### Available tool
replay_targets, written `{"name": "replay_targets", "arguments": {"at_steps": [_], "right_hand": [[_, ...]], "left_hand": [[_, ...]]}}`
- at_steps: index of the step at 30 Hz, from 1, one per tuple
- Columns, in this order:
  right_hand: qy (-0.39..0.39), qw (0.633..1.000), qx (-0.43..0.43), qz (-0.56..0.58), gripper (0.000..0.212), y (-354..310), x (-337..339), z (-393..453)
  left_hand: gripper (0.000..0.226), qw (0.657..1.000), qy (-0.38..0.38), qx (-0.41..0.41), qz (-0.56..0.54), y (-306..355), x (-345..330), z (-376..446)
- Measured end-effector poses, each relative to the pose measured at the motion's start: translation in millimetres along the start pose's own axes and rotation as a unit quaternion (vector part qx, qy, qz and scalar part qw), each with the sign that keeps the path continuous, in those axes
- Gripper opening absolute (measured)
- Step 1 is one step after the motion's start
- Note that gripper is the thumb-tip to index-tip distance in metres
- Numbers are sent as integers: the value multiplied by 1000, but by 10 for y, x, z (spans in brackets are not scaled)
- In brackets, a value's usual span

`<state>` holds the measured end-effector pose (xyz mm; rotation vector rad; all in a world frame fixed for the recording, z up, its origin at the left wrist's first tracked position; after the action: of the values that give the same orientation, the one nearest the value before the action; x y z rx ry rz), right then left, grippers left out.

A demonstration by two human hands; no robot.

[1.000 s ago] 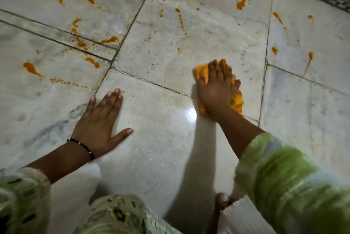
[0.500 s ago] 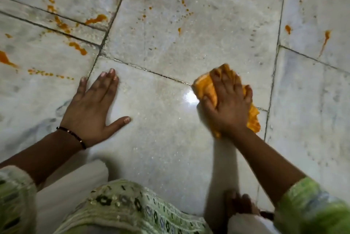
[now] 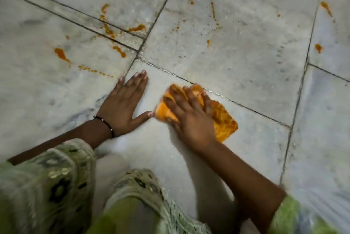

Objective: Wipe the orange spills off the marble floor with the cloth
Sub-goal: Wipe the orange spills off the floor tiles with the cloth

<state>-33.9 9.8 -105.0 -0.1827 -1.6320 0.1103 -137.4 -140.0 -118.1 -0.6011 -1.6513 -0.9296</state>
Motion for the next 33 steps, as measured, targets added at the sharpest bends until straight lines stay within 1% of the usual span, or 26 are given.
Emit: {"name": "replay_targets", "arguments": {"at_steps": [1,2,3,4,5,6,7,8,9,10,11,12,13,14,15,16,18,20,21,23,24,27,29,30,31,33], "right_hand": [[-9,999,41,32,48,-99,1,-134],[-6,992,69,108,43,-137,75,-224],[-4,972,67,226,37,-122,204,-243],[-8,929,37,369,29,-72,366,-205],[-8,863,-7,506,24,44,494,-116],[-21,783,-50,620,24,186,603,9],[-46,708,-78,700,31,341,674,126],[-69,655,-104,745,40,513,707,243],[-87,636,-132,755,48,661,721,337],[-93,655,-169,731,51,833,705,415],[-82,699,-208,679,48,1024,688,494],[-55,763,-244,596,42,1230,679,560],[-9,826,-275,492,37,1424,691,617],[51,872,-297,385,35,1535,757,633],[91,895,-302,315,40,1547,794,645],[87,912,-288,277,53,1438,745,644],[20,954,-242,178,82,982,480,552],[-12,974,-213,72,94,526,192,450],[-12,975,-217,51,94,343,121,473],[-6,976,-212,55,88,98,32,720],[-15,981,-187,50,85,-38,30,875],[-41,997,-66,29,74,-395,-11,1082],[-43,999,-3,31,68,-402,-36,885],[-29,999,6,30,65,-287,-28,755],[-13,999,-4,29,63,-114,-10,636],[-6,998,-62,19,62,251,47,566]], "left_hand": [[83,1000,14,2,-28,-14,24,-36],[81,998,27,10,-49,-32,40,-86],[81,997,40,21,-59,-55,59,-163],[81,996,47,32,-62,-69,68,-240],[82,996,49,41,-59,-85,71,-327],[83,996,45,47,-54,-95,67,-398],[84,997,38,51,-47,-101,60,-456],[85,997,34,55,-39,-107,72,-502],[85,997,32,56,-33,-111,84,-526],[86,998,32,56,-28,-116,104,-532],[86,997,33,57,-26,-120,122,-529],[86,997,34,59,-24,-123,137,-518],[86,997,37,60,-20,-128,154,-499],[87,997,38,59,-16,-132,156,-481],[87,998,36,59,-11,-139,150,-457],[87,997,33,63,-7,-147,138,-442],[88,996,27,80,-4,-188,86,-425],[90,995,14,100,7,-223,22,-421],[91,994,8,107,16,-227,-11,-423],[93,993,3,113,29,-232,-45,-410],[94,993,6,115,30,-231,-46,-405],[98,990,17,139,21,-264,-29,-420],[99,988,20,151,19,-288,-19,-429],[100,988,21,153,20,-290,-18,-431],[100,988,21,153,22,-282,-21,-430],[100,988,23,151,27,-273,-23,-426]]}}
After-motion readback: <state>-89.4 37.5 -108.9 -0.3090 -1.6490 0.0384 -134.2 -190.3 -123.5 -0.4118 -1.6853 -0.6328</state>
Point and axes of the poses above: each hand's wrist, its own z-axis towards the middle knuckle, its own x-axis out of the back of the hand, y = z × x, the point moved 5 cm from there along z, towards the middle knuckle, and after that the axes turned 2 degrees about -x, right-handed, at the moved point
